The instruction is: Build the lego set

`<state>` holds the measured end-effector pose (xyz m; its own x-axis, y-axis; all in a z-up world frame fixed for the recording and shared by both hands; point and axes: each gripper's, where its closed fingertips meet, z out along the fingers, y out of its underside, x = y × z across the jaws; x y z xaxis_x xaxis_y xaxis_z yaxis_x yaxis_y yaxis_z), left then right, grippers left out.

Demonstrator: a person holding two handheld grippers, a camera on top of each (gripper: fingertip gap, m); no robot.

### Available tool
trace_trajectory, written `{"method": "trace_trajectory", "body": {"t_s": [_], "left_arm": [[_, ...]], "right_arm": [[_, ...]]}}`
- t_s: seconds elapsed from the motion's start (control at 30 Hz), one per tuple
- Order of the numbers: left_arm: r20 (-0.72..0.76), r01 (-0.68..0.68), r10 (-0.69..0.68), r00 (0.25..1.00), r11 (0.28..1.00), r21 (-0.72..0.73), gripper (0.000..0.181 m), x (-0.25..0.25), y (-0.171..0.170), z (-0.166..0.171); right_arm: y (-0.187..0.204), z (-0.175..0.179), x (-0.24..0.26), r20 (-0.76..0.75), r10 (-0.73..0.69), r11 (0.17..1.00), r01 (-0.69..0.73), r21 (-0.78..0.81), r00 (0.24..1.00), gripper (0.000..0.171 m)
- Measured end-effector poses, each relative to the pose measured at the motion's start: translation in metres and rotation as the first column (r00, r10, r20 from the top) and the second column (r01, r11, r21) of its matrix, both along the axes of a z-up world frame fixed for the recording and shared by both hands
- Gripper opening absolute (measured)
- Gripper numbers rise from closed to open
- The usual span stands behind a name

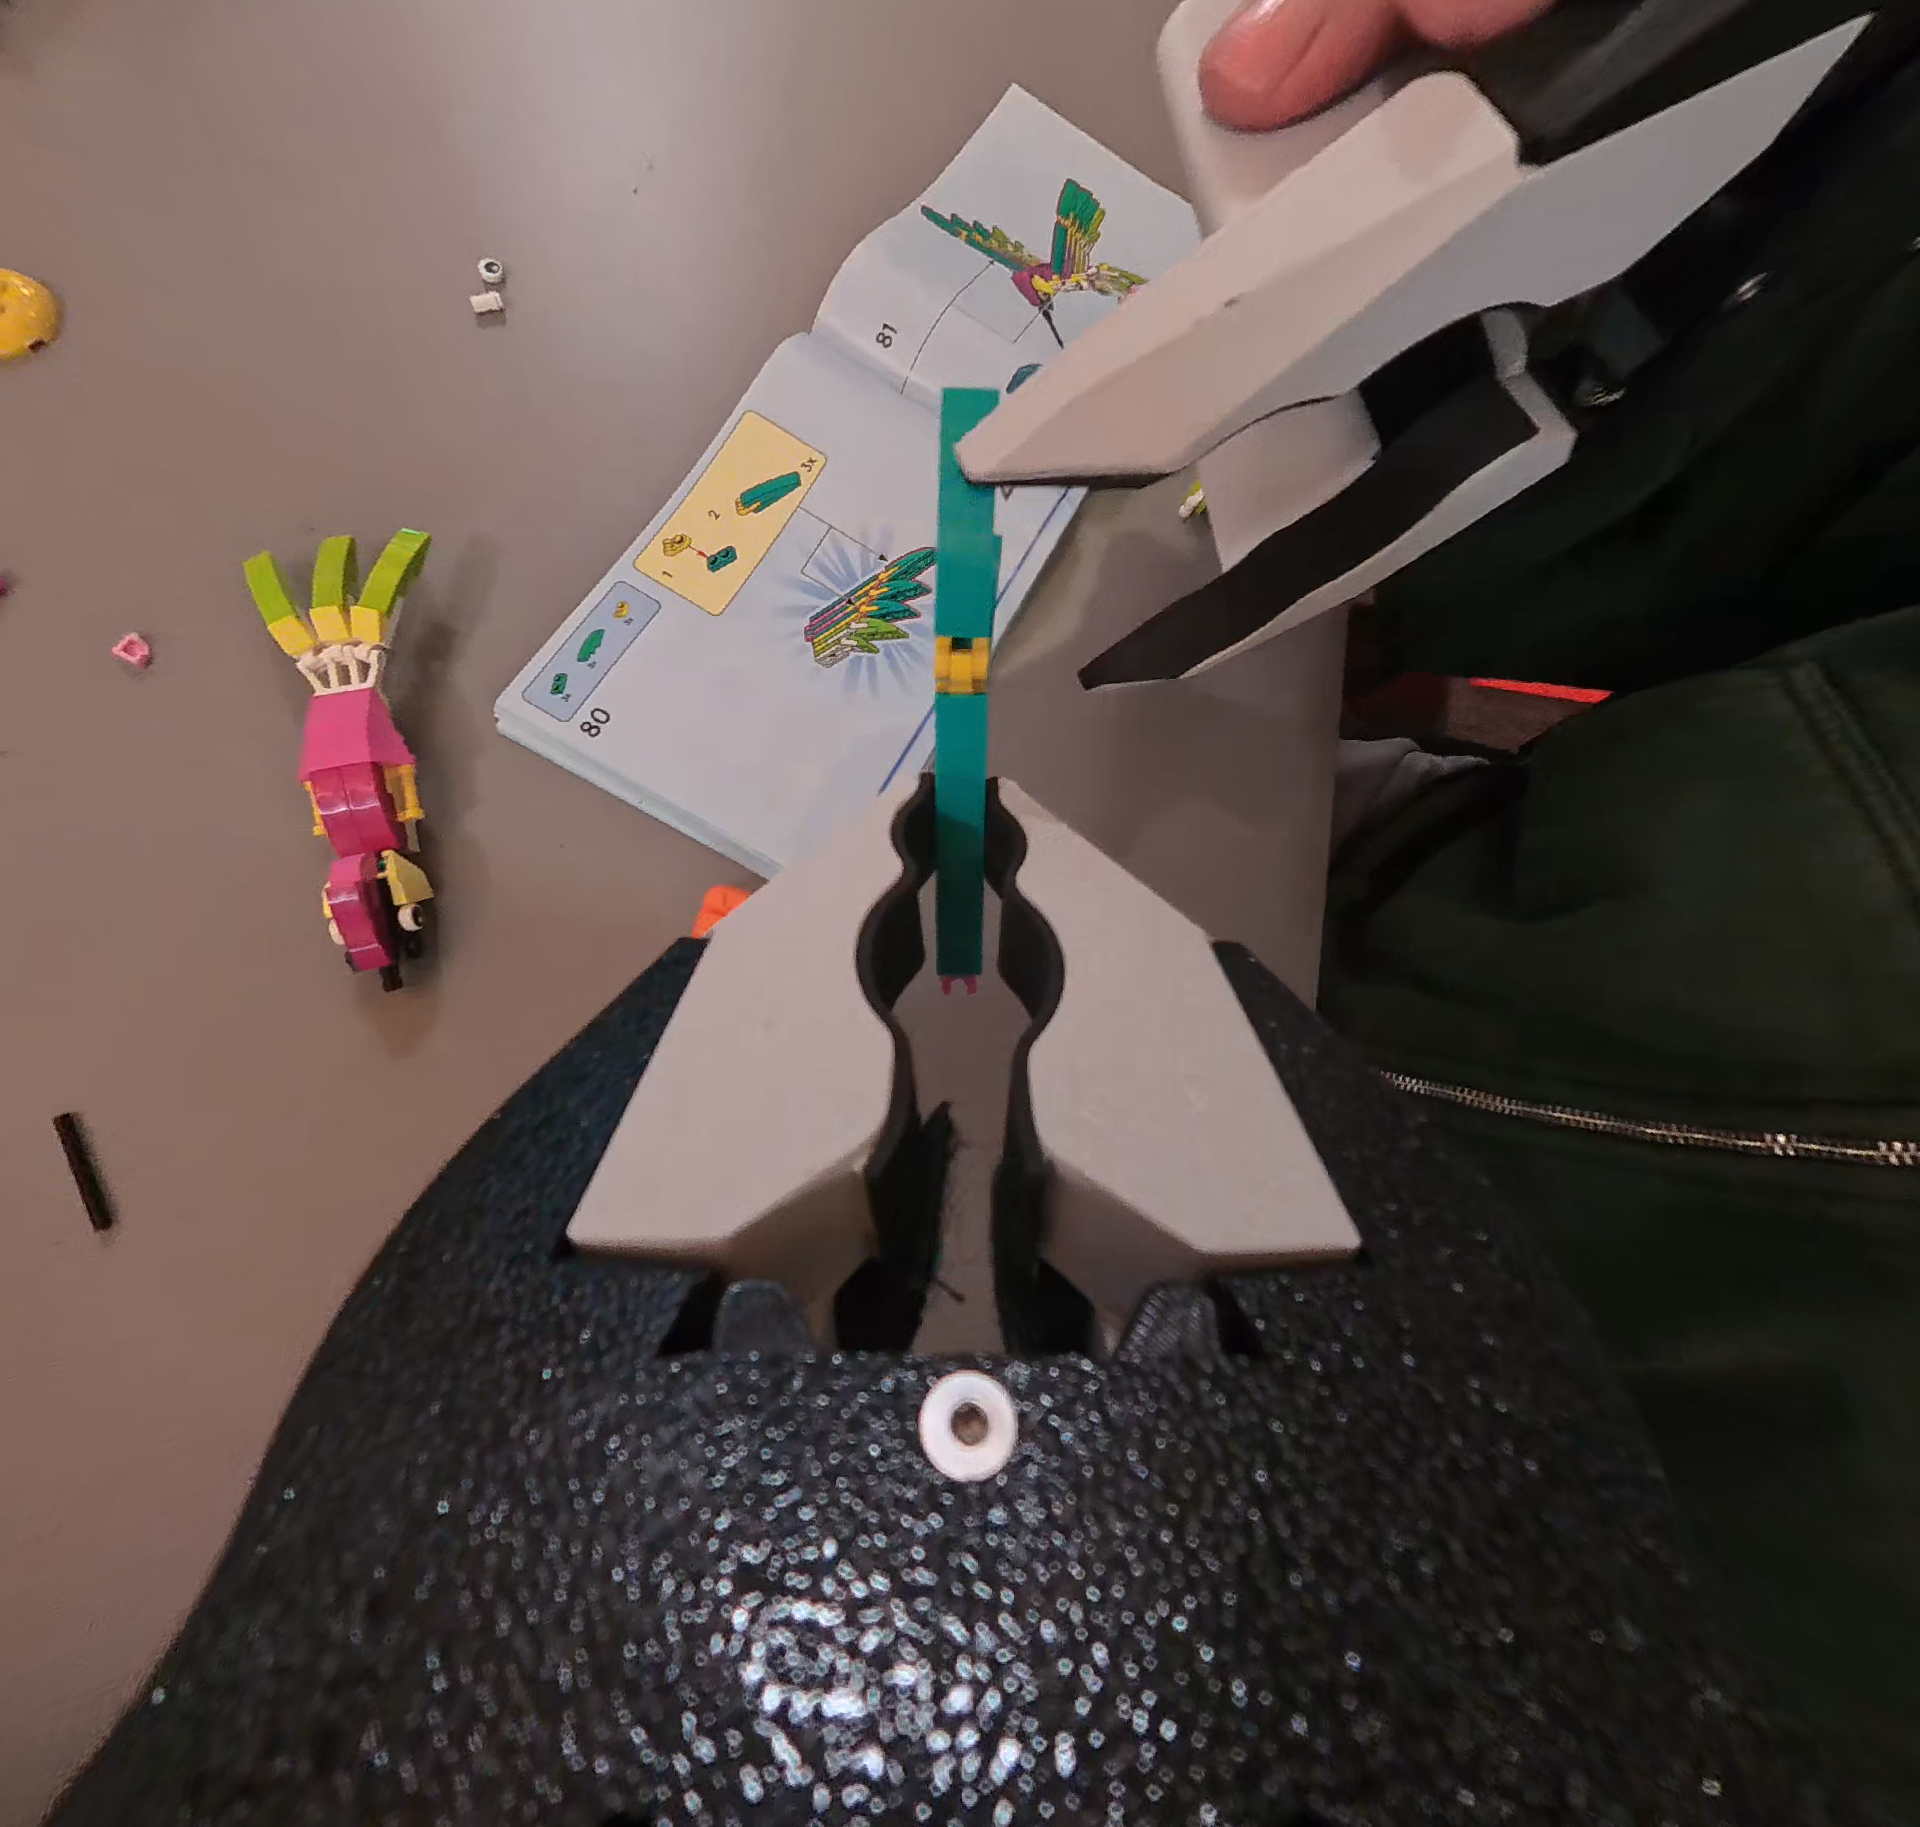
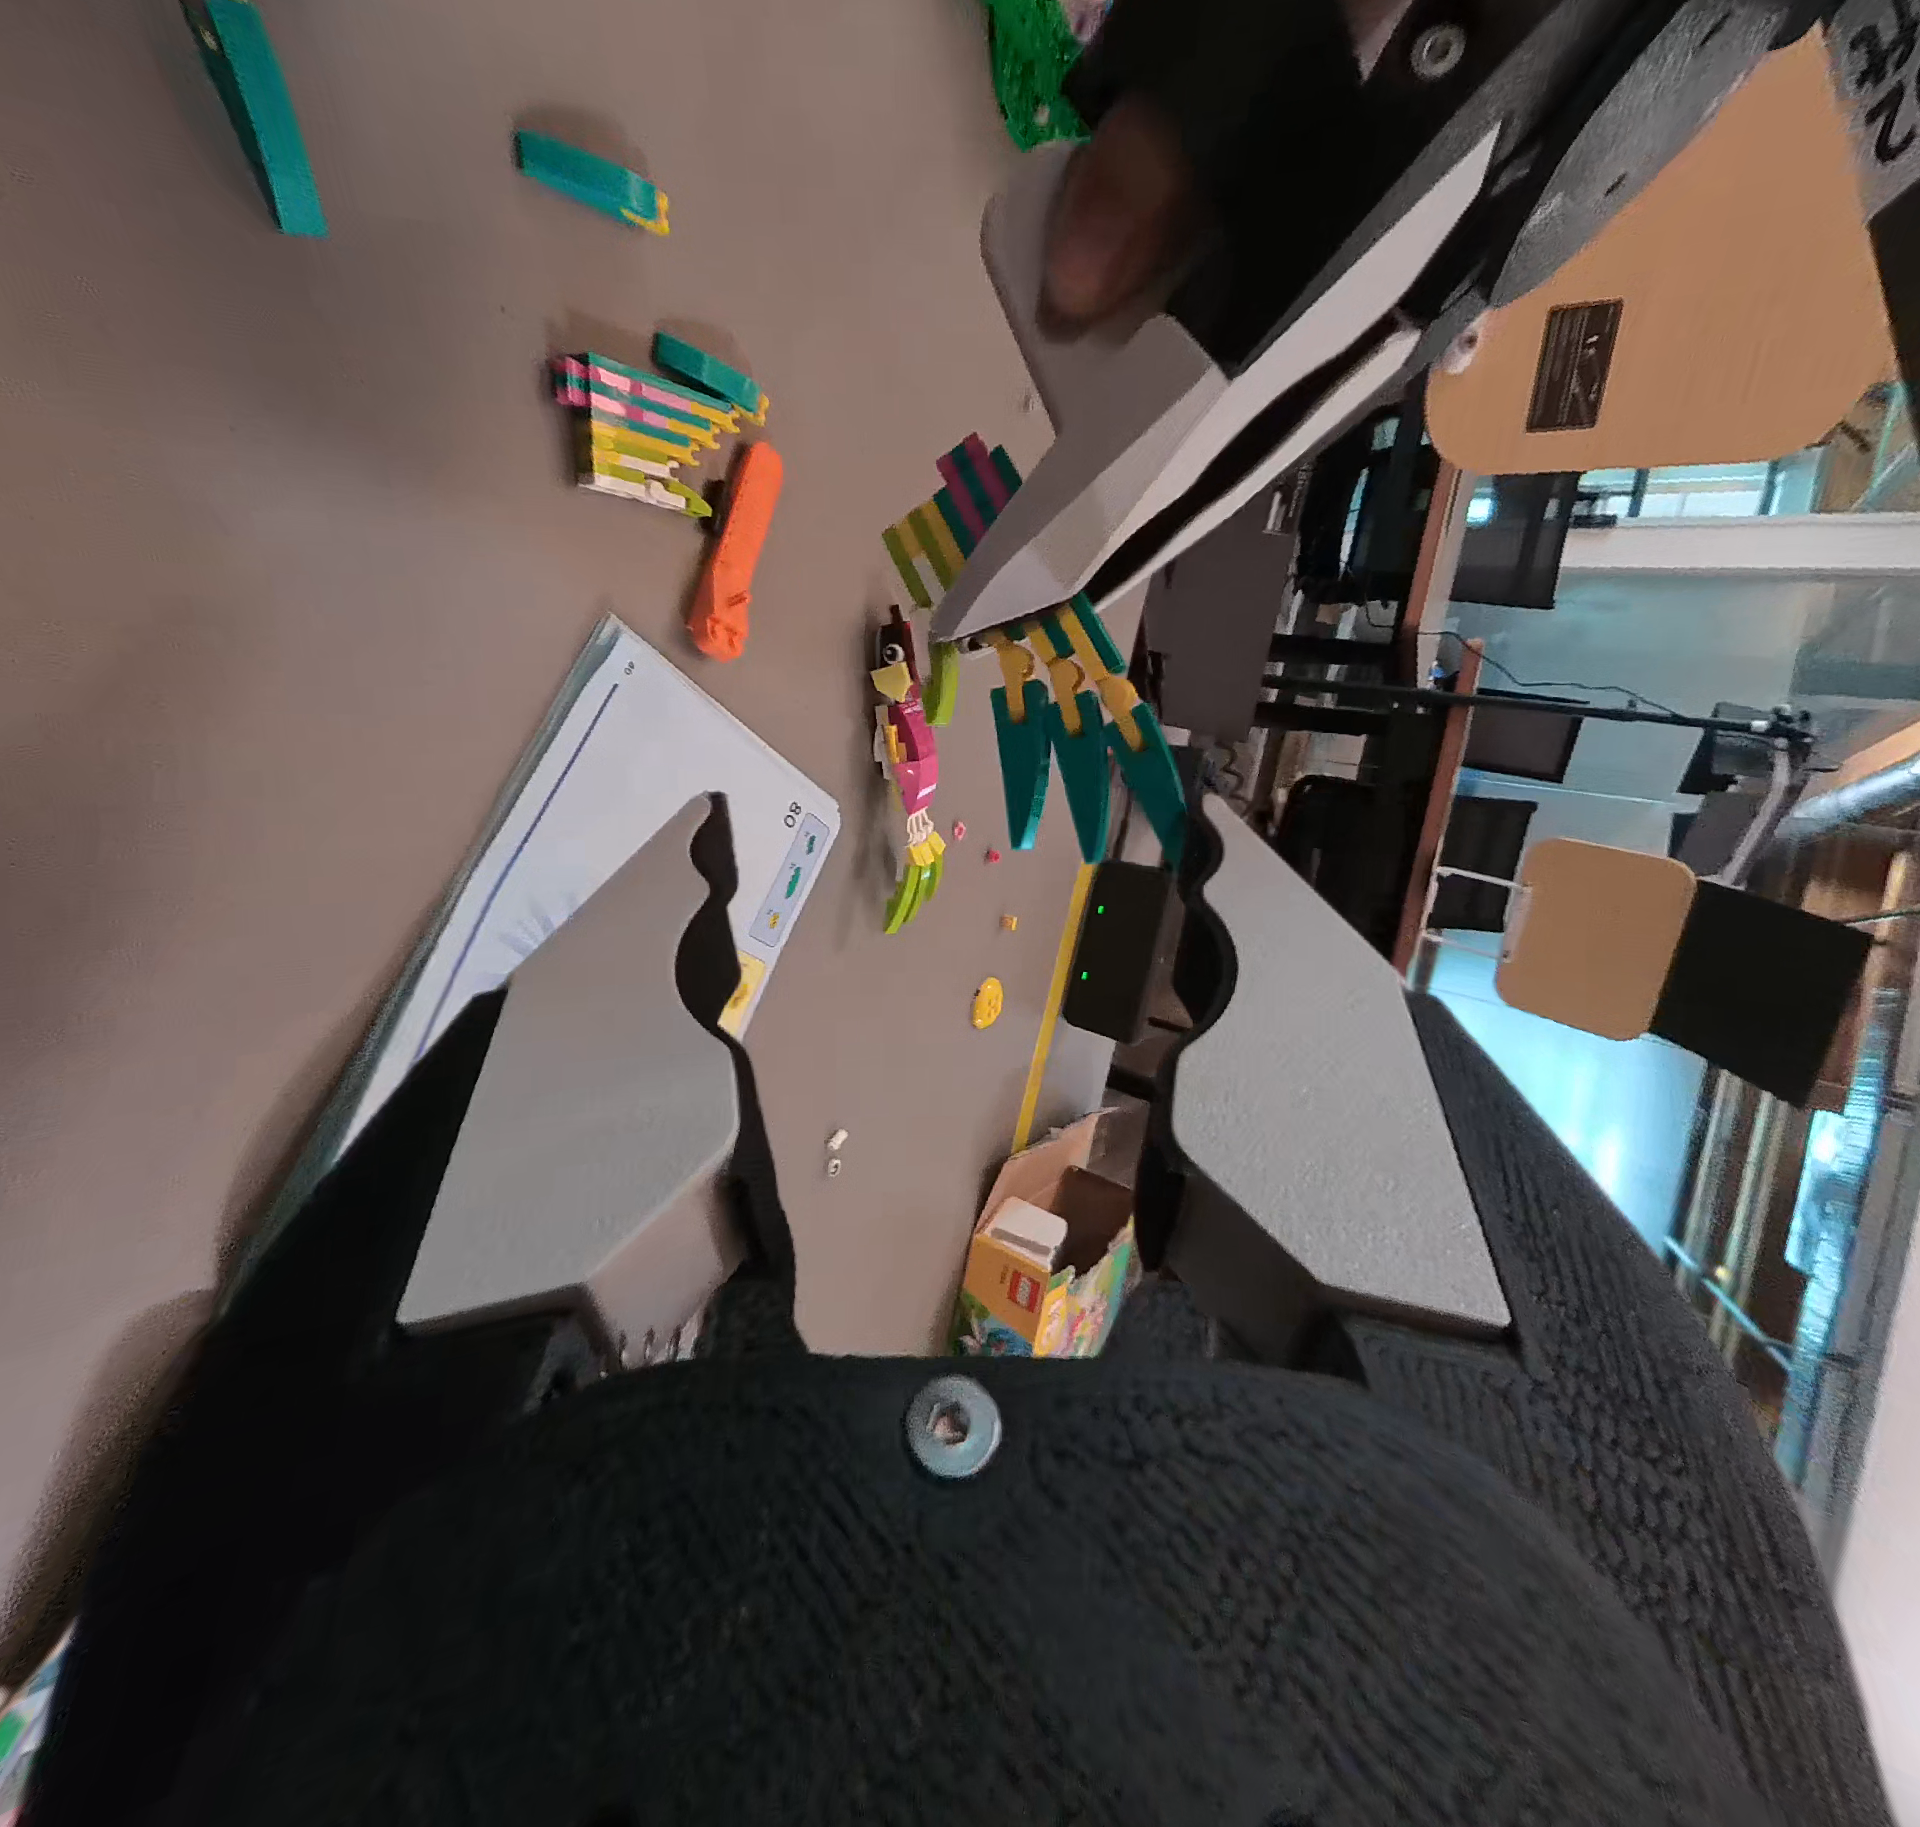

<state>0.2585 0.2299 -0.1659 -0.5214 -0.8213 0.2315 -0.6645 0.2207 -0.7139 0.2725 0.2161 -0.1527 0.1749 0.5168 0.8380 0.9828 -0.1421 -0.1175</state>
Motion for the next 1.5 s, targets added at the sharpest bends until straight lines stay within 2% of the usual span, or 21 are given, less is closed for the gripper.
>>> {"method": "trace_trajectory", "body": {"t_s": [0.03, 0.13, 0.23, 0.33, 0.43, 0.53, 0.63, 0.7, 0.8, 0.93, 1.0, 1.03, 1.07, 1.17, 1.23, 1.3, 1.4, 1.5], "left_arm": [[0.004, -0.006, 0.006, 1.0, 1.0, -0.01, 0.006, -0.001, 0.0, 0.001], [0.01, -0.021, 0.021, 1.0, 0.999, -0.029, 0.005, -0.003, 0.0, 0.002], [0.013, -0.036, 0.036, 0.999, 0.998, -0.042, 0.005, -0.007, 0.002, 0.002], [0.045, -0.085, 0.088, 0.995, 0.994, -0.069, 0.005, -0.008, 0.01, 0.005], [0.149, -0.151, 0.179, 0.972, 0.971, -0.184, 0.006, -0.013, 0.024, 0.021], [0.24, -0.154, 0.272, 0.932, 0.896, -0.417, 0.006, -0.032, 0.036, 0.049], [0.231, -0.183, 0.345, 0.91, 0.834, -0.521, 0.005, -0.058, 0.049, 0.054], [0.224, -0.202, 0.379, 0.898, 0.807, -0.556, 0.006, -0.075, 0.052, 0.054], [0.227, -0.232, 0.444, 0.866, 0.761, -0.605, 0.005, -0.097, 0.053, 0.057], [0.168, -0.365, 0.536, 0.827, 0.741, -0.563, 0.006, -0.127, 0.057, 0.035], [0.143, -0.414, 0.576, 0.805, 0.718, -0.559, 0.006, -0.135, 0.056, 0.026], [0.133, -0.425, 0.587, 0.799, 0.707, -0.565, 0.006, -0.136, 0.053, 0.023], [0.113, -0.431, 0.582, 0.805, 0.705, -0.564, 0.006, -0.136, 0.046, 0.019], [0.054, -0.459, 0.538, 0.841, 0.763, -0.455, 0.006, -0.125, 0.024, -0.004], [-0.009, -0.434, 0.467, 0.884, 0.815, -0.384, 0.006, -0.115, 0.002, -0.02], [-0.082, -0.388, 0.383, 0.92, 0.861, -0.328, 0.006, -0.107, -0.019, -0.035], [-0.168, -0.326, 0.289, 0.942, 0.908, -0.263, 0.006, -0.101, -0.042, -0.053], [-0.205, -0.316, 0.271, 0.94, 0.921, -0.23, 0.006, -0.098, -0.047, -0.059]], "right_arm": [[-0.001, -0.001, 0.0, -0.006, -0.004, 1.0, 0.004, -0.006, 1.0, 0.085], [-0.004, -0.008, -0.001, -0.015, -0.014, 0.999, 0.014, -0.046, 1.0, 0.079], [-0.004, -0.002, -0.007, -0.067, 0.006, 1.0, -0.007, -0.016, 0.998, 0.081], [-0.003, 0.025, -0.007, -0.178, -0.003, 0.995, 0.021, 0.099, 0.984, 0.088], [-0.004, 0.059, -0.005, -0.343, 0.048, 0.958, 0.054, 0.281, 0.938, 0.089], [-0.012, 0.091, -0.006, -0.502, 0.22, 0.859, 0.078, 0.506, 0.836, 0.08], [-0.018, 0.099, -0.003, -0.614, 0.384, 0.775, 0.121, 0.62, 0.689, 0.075], [-0.017, 0.091, 0.001, -0.674, 0.427, 0.772, 0.145, 0.618, 0.603, 0.075], [-0.015, 0.073, 0.008, -0.72, 0.446, 0.778, 0.168, 0.606, 0.532, 0.075], [-0.017, 0.059, 0.007, -0.783, 0.448, 0.812, 0.171, 0.558, 0.431, 0.073], [-0.016, 0.053, -0.006, -0.813, 0.445, 0.847, 0.119, 0.518, 0.374, 0.071], [-0.013, 0.045, -0.016, -0.824, 0.422, 0.874, 0.073, 0.481, 0.378, 0.071], [-0.007, 0.032, -0.025, -0.823, 0.376, 0.902, 0.036, 0.431, 0.425, 0.071], [0.005, -0.005, -0.044, -0.683, 0.268, 0.938, -0.024, 0.345, 0.679, 0.072], [0.006, -0.02, -0.057, -0.578, 0.262, 0.942, -0.073, 0.328, 0.773, 0.072], [0.006, -0.029, -0.067, -0.519, 0.268, 0.943, -0.111, 0.315, 0.812, 0.073], [0.003, -0.035, -0.071, -0.484, 0.273, 0.946, -0.14, 0.294, 0.832, 0.074], [0.002, -0.038, -0.066, -0.443, 0.243, 0.953, -0.126, 0.276, 0.863, 0.082]]}}
